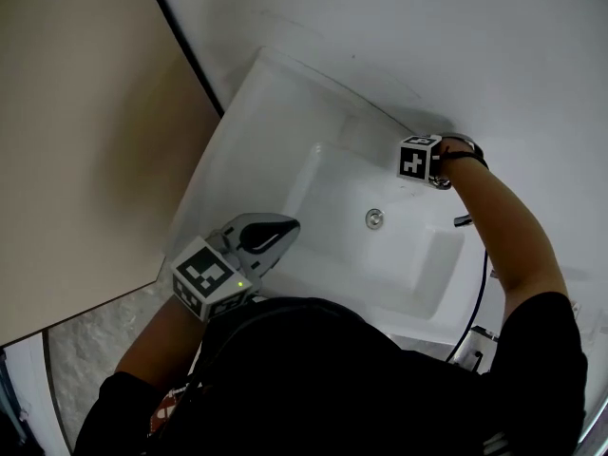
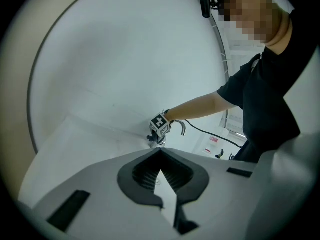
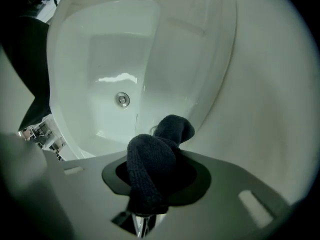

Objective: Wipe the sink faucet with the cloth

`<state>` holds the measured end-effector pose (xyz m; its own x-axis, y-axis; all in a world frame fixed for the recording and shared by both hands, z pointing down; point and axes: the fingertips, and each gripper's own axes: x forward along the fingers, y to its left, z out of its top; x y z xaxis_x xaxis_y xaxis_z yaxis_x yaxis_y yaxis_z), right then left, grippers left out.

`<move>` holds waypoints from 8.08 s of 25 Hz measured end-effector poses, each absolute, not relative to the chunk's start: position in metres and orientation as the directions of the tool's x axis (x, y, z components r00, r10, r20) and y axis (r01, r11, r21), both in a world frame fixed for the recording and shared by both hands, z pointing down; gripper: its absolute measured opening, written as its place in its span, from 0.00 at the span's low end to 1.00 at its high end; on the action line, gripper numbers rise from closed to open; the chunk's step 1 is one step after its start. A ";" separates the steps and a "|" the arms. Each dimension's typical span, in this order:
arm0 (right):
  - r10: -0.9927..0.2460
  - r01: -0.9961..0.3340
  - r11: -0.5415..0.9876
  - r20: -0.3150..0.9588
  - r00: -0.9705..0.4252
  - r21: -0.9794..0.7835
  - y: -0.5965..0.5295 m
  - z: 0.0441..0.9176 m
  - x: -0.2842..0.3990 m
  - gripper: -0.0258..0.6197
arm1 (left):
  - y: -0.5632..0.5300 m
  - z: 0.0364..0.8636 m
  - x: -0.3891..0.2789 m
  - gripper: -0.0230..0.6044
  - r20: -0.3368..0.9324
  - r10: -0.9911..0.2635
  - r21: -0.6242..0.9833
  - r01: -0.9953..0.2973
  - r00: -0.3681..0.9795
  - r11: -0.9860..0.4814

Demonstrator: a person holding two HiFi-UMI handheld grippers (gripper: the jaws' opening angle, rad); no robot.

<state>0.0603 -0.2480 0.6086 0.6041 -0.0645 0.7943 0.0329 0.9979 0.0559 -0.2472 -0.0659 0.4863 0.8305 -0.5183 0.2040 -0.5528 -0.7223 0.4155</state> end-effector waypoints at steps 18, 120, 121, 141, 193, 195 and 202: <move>-0.012 -0.413 0.725 0.589 -0.808 -0.551 -0.144 0.472 -0.134 0.22 | -0.111 0.449 -0.209 0.02 0.033 -0.547 0.391 -0.515 0.836 -0.763; -0.587 -0.743 0.632 0.489 -0.646 -0.222 -0.179 0.391 0.103 0.22 | -0.135 0.477 -0.035 0.03 0.097 -0.333 0.543 -0.330 0.938 -0.772; -0.596 -0.745 0.645 0.501 -0.628 -0.167 -0.195 0.382 0.101 0.22 | -0.133 0.479 -0.034 0.03 0.104 -0.320 0.529 -0.325 0.942 -0.784; -0.343 -0.661 0.716 0.712 -0.613 -0.225 -0.120 0.443 0.063 0.21 | -0.136 0.453 -0.038 0.19 0.010 -0.183 0.535 -0.160 0.983 -0.829; -0.473 -0.378 0.139 0.274 -0.837 -0.915 -0.033 0.508 0.180 0.40 | -0.280 0.580 0.062 0.31 0.444 -0.424 0.190 -0.546 0.789 -0.816; -0.478 -0.386 0.135 0.281 -0.832 -0.913 -0.031 0.513 0.191 0.40 | -0.281 0.585 0.066 0.30 0.487 -0.408 0.154 -0.536 0.772 -0.830; -0.475 -0.374 0.111 0.281 -0.834 -0.921 -0.023 0.529 0.203 0.40 | -0.275 0.641 0.081 0.30 0.684 -0.342 0.038 -0.500 0.644 -0.865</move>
